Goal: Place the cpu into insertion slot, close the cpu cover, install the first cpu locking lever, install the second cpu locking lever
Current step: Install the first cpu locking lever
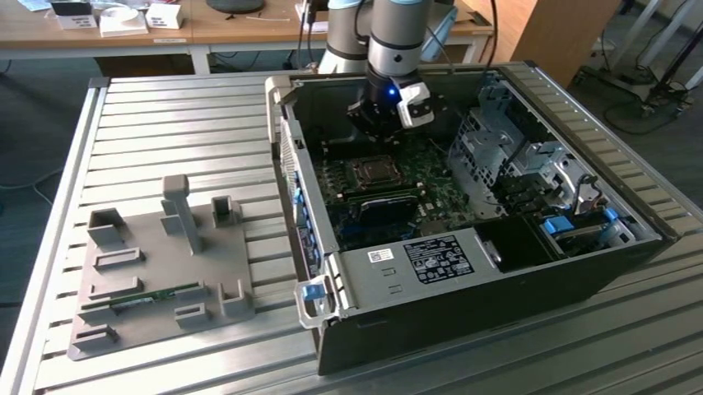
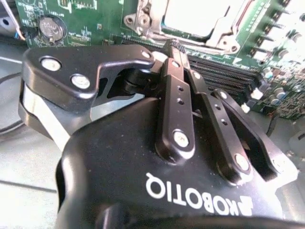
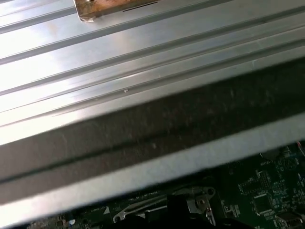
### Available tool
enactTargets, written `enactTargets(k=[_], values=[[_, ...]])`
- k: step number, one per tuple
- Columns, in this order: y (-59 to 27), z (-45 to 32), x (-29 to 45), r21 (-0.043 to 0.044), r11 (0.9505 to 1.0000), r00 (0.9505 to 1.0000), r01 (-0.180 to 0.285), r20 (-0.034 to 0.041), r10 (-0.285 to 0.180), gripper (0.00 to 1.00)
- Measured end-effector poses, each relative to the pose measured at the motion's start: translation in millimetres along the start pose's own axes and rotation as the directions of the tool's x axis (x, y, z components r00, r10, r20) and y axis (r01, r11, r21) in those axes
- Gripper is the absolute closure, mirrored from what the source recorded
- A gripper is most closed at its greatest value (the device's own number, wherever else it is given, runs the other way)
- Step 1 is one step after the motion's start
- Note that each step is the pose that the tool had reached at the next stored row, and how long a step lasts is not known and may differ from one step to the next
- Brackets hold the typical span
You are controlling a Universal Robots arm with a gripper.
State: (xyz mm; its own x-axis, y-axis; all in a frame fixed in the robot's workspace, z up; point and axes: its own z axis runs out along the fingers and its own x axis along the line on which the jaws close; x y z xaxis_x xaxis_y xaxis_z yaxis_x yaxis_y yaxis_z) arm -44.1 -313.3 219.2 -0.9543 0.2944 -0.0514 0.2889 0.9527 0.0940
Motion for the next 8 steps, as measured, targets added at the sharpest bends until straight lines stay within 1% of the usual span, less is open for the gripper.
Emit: enactTargets(k=[4, 7, 8], values=[[-6.9, -0.5, -2.1, 0.0055, 1.0000, 1.0000, 0.001, 0.0016, -0.001, 0.89], [-10.4, -0.8, -3.2, 0.0171, 0.9999, 1.0000, 0.002, 0.0052, -0.002, 0.89], [-11.3, -0.7, -3.5, 0.0238, 0.9997, 1.0000, 0.002, 0.0073, -0.002, 0.89]])
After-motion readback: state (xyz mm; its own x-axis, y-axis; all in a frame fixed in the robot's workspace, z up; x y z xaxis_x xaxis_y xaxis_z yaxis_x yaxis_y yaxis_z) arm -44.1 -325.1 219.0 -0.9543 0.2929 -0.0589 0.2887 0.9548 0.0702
